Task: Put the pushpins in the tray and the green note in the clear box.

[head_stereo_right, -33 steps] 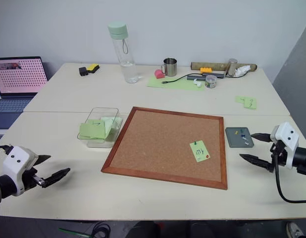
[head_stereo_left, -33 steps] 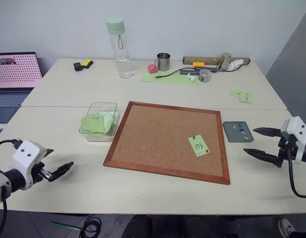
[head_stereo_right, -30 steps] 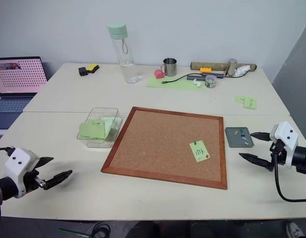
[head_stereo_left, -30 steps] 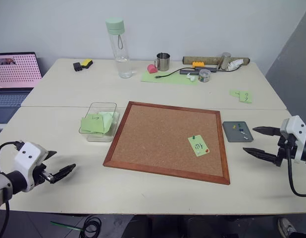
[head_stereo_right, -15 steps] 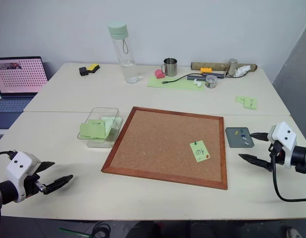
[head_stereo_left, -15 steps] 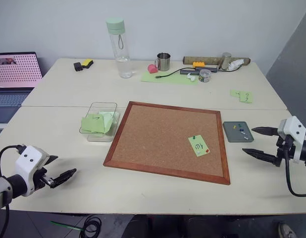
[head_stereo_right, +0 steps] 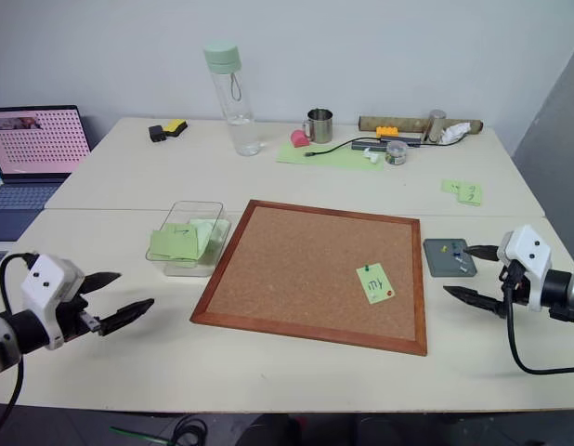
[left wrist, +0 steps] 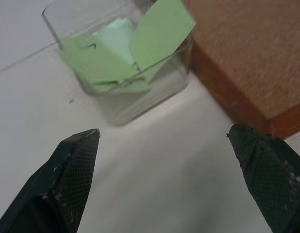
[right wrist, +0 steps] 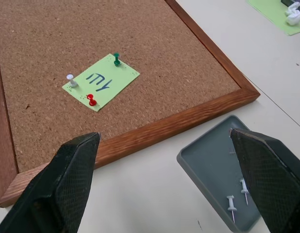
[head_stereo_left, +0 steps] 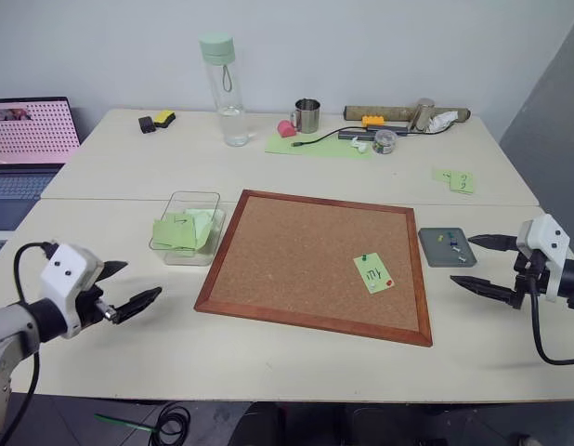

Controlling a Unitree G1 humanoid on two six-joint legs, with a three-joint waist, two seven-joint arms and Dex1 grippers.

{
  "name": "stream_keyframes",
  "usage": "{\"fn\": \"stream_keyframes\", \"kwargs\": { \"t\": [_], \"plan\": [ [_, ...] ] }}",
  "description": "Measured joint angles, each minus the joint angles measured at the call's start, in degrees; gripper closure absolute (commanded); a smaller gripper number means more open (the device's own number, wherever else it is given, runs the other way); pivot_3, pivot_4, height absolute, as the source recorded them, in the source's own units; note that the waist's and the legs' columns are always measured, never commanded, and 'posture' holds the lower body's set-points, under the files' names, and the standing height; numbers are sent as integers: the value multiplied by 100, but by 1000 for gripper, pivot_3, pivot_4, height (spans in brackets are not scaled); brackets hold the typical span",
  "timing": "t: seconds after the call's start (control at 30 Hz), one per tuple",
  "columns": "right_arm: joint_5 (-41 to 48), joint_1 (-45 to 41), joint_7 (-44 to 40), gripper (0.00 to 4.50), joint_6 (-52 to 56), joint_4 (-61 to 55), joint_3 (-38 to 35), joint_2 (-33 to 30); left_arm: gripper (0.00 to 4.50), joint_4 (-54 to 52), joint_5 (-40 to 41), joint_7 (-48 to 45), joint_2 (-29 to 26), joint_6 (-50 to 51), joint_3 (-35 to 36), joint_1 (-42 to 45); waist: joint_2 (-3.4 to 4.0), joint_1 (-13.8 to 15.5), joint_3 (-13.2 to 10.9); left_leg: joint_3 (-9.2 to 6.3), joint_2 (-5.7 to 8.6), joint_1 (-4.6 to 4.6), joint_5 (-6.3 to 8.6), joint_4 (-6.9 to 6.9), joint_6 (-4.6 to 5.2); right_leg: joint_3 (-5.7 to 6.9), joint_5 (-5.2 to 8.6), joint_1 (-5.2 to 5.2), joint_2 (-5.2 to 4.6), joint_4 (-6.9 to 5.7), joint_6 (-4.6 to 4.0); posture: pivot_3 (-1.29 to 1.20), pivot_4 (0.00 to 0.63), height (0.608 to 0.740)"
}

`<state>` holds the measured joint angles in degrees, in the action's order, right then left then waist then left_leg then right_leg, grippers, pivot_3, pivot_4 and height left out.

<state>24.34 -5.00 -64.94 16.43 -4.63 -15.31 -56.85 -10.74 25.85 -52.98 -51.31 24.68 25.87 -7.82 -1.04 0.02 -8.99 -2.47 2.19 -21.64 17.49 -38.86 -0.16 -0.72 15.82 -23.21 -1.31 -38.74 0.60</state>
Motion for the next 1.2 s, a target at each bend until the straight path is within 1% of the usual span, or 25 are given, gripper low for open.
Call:
{"fn": "stream_keyframes", "kwargs": {
  "t": [0.03,0.1,0.13,0.17,0.2,0.23,0.27,0.33,0.4,0.5,0.53,0.6,0.63,0.67,0.83,0.87,1.07,1.13,1.17,1.2],
  "plan": [
    [30,-8,2,0,45,-77,25,16,1001,-132,81,-32,0,77,-100,77,0,0,0,0,0,0,0,0,0,-1,0,0,0,0,0,0,150,740],
    [112,-61,23,0,169,-260,132,121,1283,-456,168,-44,8,236,-414,318,0,1,0,0,0,0,0,-1,0,-1,0,1,0,-1,0,0,150,740],
    [155,-126,50,0,250,-379,236,201,1482,-631,208,-35,46,312,-687,527,0,2,0,0,1,0,0,-2,0,-2,0,1,0,-2,1,0,150,740],
    [164,-193,77,0,298,-436,332,247,1598,-750,219,-25,115,361,-877,678,0,2,0,1,2,0,0,-2,0,-2,0,1,0,-2,1,0,150,740],
    [165,-248,98,0,329,-455,384,299,1838,-803,223,-11,186,394,-1050,809,0,1,0,1,3,0,0,-2,-1,-1,-1,1,0,-2,1,0,150,740],
    [163,-358,145,0,393,-471,485,377,2068,-861,206,5,344,431,-1372,1055,0,1,0,1,3,0,-1,-3,-1,-1,-1,1,0,-4,1,0,150,740],
    [162,-423,159,0,421,-478,559,424,2207,-887,192,12,421,447,-1550,1177,-1,2,0,1,3,0,-1,-5,-1,0,-1,1,1,-5,1,0,150,740],
    [161,-585,241,0,506,-555,744,570,2657,-896,35,12,585,413,-2051,1439,-2,1,-1,1,3,0,-1,-5,-1,-1,-1,0,2,-7,1,0,150,740],
    [157,-788,321,0,630,-559,925,741,3141,-749,-171,42,827,317,-2457,1734,-3,2,-1,1,4,-1,-1,-6,-2,-1,-1,-1,3,-9,1,0,150,740],
    [100,-1155,469,0,802,-513,1232,962,3666,-352,-542,69,1157,39,-3002,2075,-3,-2,-1,1,5,0,-2,-7,-2,-1,-1,-2,4,-11,1,0,150,740],
    [80,-1272,534,0,884,-493,1322,1032,3858,-167,-662,91,1308,-97,-3173,2175,-3,-1,-2,-2,4,-2,-2,-8,-3,0,-1,-3,4,-10,1,0,150,740],
    [-43,-1542,645,0,1066,-337,1538,1173,4312,364,-849,195,1784,-324,-3370,2472,-4,5,-2,-2,7,-5,-2,-14,-2,1,-1,-3,4,-12,1,0,150,740],
    [-94,-1630,665,0,1100,-291,1649,1222,4442,541,-911,238,1933,-422,-3463,2545,-10,2,-3,-6,6,-7,-2,-16,-2,4,-1,-4,4,-11,1,0,150,740],
    [-223,-1776,682,0,1116,-110,1798,1279,4442,942,-1011,282,2200,-575,-3536,2698,-9,6,-3,-6,8,-8,-2,-15,-3,4,-1,-4,4,-9,1,0,150,740],
    [-545,-2074,686,0,955,509,2137,1595,4442,1919,-1342,446,2717,-1065,-3736,2952,-12,0,-2,-7,8,-13,-4,-18,-5,5,-1,-9,4,-9,2,0,150,740],
    [-664,-2139,671,0,822,720,2222,1709,4442,2049,-1443,467,2756,-1251,-3761,3003,-10,-2,-1,-8,9,-11,-4,-18,-5,5,-1,-9,4,-12,1,0,150,740],
    [-1002,-2381,627,0,252,1347,2448,2047,4442,2187,-1554,493,2800,-1482,-3778,2997,-7,-10,5,-7,9,1,-4,-19,-5,2,-1,-2,4,-19,2,0,150,740],
    [-1104,-2445,626,386,66,1564,2500,2159,4500,2179,-1570,498,2799,-1511,-3776,2978,-6,-12,6,-7,9,1,-5,-18,-5,3,-1,-2,4,-20,1,0,150,740],
    [-1151,-2457,625,445,19,1635,2541,2182,4500,2174,-1575,500,2799,-1514,-3777,2976,-5,-12,6,-7,9,1,-5,-18,-6,2,-1,-2,4,-20,1,0,150,740],
    [-1188,-2482,623,638,-59,1739,2552,2227,4500,2163,-1582,503,2796,-1518,-3768,2957,-6,-13,7,-7,9,1,-5,-18,-6,2,-1,-2,4,-19,2,0,150,740]
  ]
}}
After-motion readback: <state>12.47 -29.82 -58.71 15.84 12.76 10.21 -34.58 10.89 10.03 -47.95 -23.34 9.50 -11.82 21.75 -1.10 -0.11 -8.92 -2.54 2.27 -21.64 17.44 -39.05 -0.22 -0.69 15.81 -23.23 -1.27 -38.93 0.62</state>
